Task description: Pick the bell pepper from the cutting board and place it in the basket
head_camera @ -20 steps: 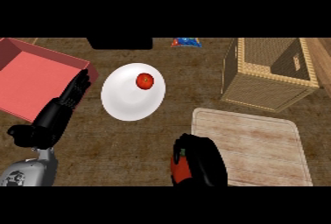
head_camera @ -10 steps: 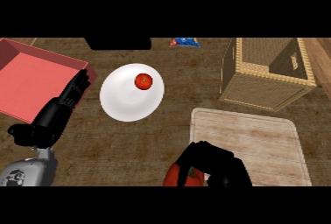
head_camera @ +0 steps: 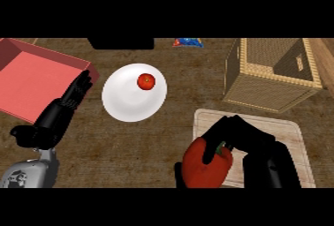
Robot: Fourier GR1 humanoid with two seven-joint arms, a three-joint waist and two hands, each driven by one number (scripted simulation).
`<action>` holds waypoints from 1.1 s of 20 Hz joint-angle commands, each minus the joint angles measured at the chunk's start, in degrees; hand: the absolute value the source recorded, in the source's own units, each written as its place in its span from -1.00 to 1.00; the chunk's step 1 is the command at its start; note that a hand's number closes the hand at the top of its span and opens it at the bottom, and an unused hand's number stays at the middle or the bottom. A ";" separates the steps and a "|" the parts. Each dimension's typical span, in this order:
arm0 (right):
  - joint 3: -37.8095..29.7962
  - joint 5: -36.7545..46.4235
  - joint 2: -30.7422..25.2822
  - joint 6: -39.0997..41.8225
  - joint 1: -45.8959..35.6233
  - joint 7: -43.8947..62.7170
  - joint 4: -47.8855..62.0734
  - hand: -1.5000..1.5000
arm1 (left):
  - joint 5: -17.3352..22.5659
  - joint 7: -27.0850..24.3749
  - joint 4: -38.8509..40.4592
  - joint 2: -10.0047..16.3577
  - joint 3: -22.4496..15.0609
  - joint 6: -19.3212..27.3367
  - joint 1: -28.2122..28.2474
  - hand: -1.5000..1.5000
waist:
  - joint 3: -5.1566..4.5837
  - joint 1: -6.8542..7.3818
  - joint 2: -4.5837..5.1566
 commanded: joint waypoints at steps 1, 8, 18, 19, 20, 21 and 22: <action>-8.11 -1.78 0.04 -0.73 -9.55 2.29 8.22 1.00 | 0.31 4.64 -5.22 -1.34 -1.78 0.23 0.99 0.00 | 0.03 0.65 0.04; -23.99 -5.19 -1.07 -1.39 -20.57 -2.47 19.77 1.00 | 2.07 3.07 -0.97 0.55 0.98 -1.59 -1.52 0.00 | 0.04 0.49 0.16; -39.03 -7.93 -7.42 -11.83 -28.76 -12.17 36.38 1.00 | 0.43 3.42 -3.55 -0.73 -0.46 -0.20 -0.46 0.00 | 0.06 0.60 0.15; -38.45 -6.85 -7.32 -11.27 -29.92 -10.38 35.29 1.00 | 1.97 5.33 -2.95 -0.51 0.23 -1.01 -2.07 0.00 | 0.05 0.33 0.07; -40.03 -9.03 -8.97 -8.55 -30.92 -10.16 36.49 1.00 | -1.16 2.39 -1.26 -1.78 -1.01 1.34 -1.39 0.00 | 0.04 0.18 0.07; -40.35 -9.59 -9.17 -10.41 -25.74 -12.47 34.96 1.00 | 0.44 0.79 -3.14 -0.46 -0.18 -0.89 1.74 0.00 | 0.05 0.19 0.03; -43.91 -11.88 -11.68 -9.28 -32.09 -13.17 40.92 1.00 | 0.54 -1.47 -1.68 0.28 0.19 -1.96 3.32 0.00 | 0.03 0.56 0.15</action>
